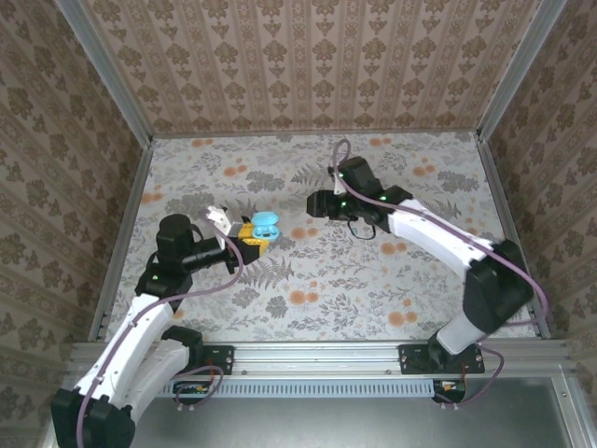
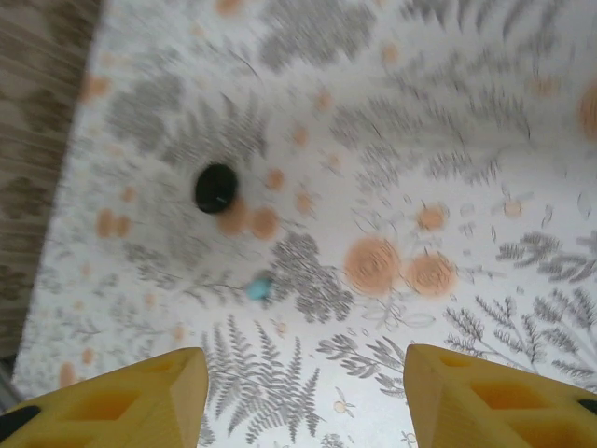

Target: Insert wireless bluetooth earbuds into charging case

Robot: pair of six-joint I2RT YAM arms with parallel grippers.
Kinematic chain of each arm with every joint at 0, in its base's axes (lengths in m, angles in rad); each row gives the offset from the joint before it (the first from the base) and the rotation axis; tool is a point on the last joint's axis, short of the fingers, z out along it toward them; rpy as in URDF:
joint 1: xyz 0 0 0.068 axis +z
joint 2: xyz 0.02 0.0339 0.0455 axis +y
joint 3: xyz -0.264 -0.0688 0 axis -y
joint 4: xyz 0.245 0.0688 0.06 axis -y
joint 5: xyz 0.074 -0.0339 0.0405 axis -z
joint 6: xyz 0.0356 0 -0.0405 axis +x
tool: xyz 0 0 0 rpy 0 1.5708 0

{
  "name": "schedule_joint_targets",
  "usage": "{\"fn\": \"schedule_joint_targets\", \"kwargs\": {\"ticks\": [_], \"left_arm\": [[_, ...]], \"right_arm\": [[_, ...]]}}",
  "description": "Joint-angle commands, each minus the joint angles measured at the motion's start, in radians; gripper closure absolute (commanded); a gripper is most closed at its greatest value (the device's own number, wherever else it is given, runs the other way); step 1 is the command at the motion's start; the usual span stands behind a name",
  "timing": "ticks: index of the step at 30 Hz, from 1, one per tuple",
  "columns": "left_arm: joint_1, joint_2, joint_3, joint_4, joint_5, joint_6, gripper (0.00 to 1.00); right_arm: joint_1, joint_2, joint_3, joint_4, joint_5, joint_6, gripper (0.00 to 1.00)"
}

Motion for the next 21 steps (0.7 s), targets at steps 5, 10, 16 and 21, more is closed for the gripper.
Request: {"fn": "schedule_joint_targets", "kwargs": {"ticks": [5,10,16,21], "left_arm": [[0.007,-0.093,-0.009,-0.080,-0.059,0.024,0.74],[0.005,-0.145,-0.011,-0.102,-0.068,0.021,0.74],[0.003,-0.206,-0.019,-0.118,-0.072,0.019,0.74],[0.002,-0.239,-0.022,-0.129,-0.075,0.013,0.74]], "right_arm": [[0.119,0.318,0.291,-0.212,-0.015,0.091,0.51],[0.176,0.451,0.404,-0.253,-0.008,0.146,0.54],[0.220,0.543,0.504,-0.297,0.020,0.154,0.55],[0.256,0.609,0.571,-0.332,0.047,0.167,0.59]]}}
